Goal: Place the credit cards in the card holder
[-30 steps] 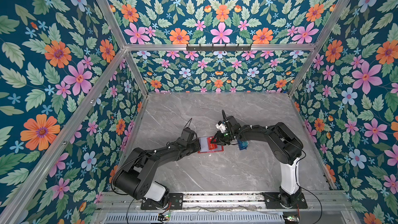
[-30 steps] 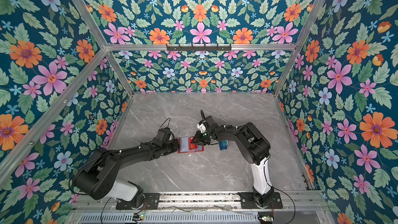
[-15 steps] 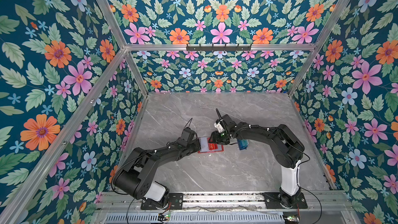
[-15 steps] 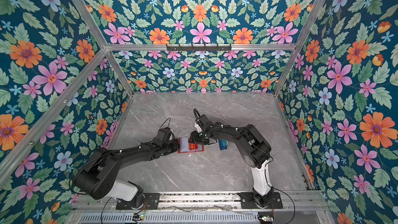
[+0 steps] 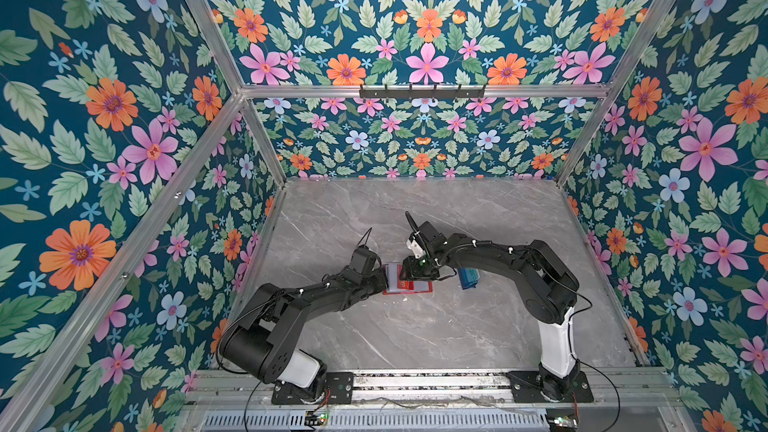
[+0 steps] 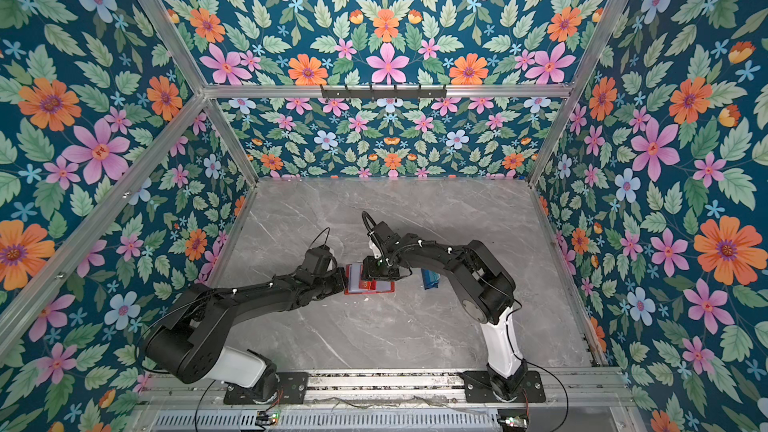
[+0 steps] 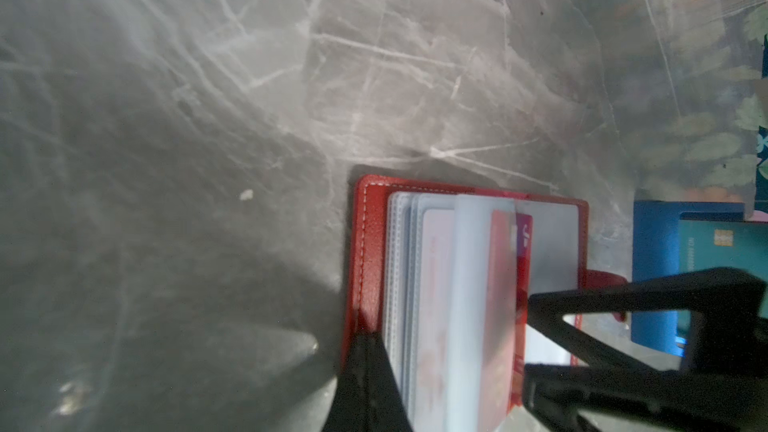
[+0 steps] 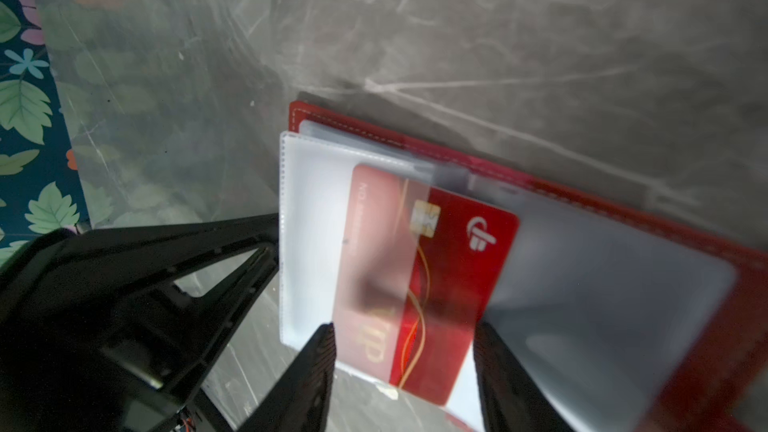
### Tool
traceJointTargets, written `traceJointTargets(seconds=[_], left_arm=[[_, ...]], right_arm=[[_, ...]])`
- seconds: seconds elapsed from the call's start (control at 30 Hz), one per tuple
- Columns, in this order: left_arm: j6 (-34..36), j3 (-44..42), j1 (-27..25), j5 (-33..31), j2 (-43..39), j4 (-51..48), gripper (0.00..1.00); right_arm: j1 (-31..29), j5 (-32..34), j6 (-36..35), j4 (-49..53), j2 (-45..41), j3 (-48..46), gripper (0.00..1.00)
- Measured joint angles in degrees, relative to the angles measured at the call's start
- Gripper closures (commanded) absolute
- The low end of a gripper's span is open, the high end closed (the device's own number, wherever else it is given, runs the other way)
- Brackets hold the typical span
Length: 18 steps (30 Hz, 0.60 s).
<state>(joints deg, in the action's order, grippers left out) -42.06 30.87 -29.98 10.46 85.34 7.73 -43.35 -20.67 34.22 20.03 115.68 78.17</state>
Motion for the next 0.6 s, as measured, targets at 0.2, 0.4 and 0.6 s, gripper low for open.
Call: traceJointTargets(seconds=[0.2, 0.4, 0.6], left_arm=[[0.00, -0.15, -0.07, -0.02, -0.04, 0.22, 1.00], [0.00, -0.26, -0.07, -0.04, -0.09, 0.39, 1.00], [0.00, -0.26, -0.11, -0.09, -0.09, 0.39, 1.00]], right_arm=[[-0.04, -0.35, -0.33, 1.14, 0.09, 0.87, 0.46], [-0.09, -0.94, -1.20, 1.27, 0.17, 1.62, 0.47], [-0.09, -1.66, -1.42, 1.22, 1.16, 2.56, 0.49]])
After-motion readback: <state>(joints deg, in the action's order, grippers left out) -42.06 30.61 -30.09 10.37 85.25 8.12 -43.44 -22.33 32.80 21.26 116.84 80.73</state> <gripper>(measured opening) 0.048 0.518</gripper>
